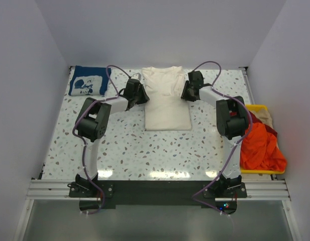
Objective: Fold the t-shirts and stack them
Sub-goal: Fold the tshirt
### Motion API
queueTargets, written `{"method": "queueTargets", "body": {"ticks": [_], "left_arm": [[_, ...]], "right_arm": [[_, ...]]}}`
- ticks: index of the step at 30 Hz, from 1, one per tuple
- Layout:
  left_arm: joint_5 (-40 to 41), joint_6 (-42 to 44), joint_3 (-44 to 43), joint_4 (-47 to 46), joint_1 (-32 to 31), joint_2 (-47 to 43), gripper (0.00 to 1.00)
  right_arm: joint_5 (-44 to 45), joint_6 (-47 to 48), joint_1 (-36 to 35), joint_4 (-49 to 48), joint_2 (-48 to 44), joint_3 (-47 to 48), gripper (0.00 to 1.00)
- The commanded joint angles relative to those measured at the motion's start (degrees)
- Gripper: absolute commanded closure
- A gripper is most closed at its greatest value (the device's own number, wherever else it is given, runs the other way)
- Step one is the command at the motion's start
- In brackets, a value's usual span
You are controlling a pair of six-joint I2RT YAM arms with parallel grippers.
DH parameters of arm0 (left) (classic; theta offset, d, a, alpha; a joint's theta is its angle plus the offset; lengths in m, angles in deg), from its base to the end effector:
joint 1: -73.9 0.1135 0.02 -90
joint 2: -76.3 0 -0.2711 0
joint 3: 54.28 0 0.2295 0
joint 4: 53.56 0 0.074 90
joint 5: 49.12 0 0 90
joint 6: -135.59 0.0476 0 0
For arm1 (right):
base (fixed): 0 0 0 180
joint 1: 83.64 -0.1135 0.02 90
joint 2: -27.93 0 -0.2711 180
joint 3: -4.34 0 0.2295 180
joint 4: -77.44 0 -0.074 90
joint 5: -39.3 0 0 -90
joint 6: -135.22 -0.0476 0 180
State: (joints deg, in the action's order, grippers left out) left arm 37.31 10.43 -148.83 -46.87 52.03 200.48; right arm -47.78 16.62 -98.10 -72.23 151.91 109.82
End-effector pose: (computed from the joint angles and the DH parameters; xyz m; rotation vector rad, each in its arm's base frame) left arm 0.4348 -0.1777 0.1523 -0.2275 2.2627 -0.6115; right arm 0.4549 0.1148 0.1740 0.3236 2.4195 0.2786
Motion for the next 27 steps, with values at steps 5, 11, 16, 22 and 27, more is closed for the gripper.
{"method": "queueTargets", "body": {"ticks": [5, 11, 16, 22, 27], "left_arm": [[1.46, 2.46, 0.29, 2.84, 0.25, 0.63, 0.81], [2.43, 2.11, 0.82, 3.11, 0.25, 0.01, 0.83], [3.22, 1.41, 3.1, 2.58, 0.16, -1.57, 0.85], [3.4, 0.7, 7.14, 1.88, 0.16, -4.03, 0.88], [5.07, 0.0, 12.23, 0.66, -0.28, -7.89, 0.91]], "right_arm": [[6.04, 3.2, -0.22, 3.8, 0.03, 4.77, 0.66], [8.33, 3.81, -1.54, 4.06, 0.82, 4.24, 0.66], [9.21, 5.31, -3.82, 6.44, 2.49, 4.95, 0.66], [9.48, 4.61, -5.84, 7.5, 1.09, 1.44, 0.67], [9.12, 3.29, -7.95, 7.85, -1.37, -2.77, 0.69]]}}
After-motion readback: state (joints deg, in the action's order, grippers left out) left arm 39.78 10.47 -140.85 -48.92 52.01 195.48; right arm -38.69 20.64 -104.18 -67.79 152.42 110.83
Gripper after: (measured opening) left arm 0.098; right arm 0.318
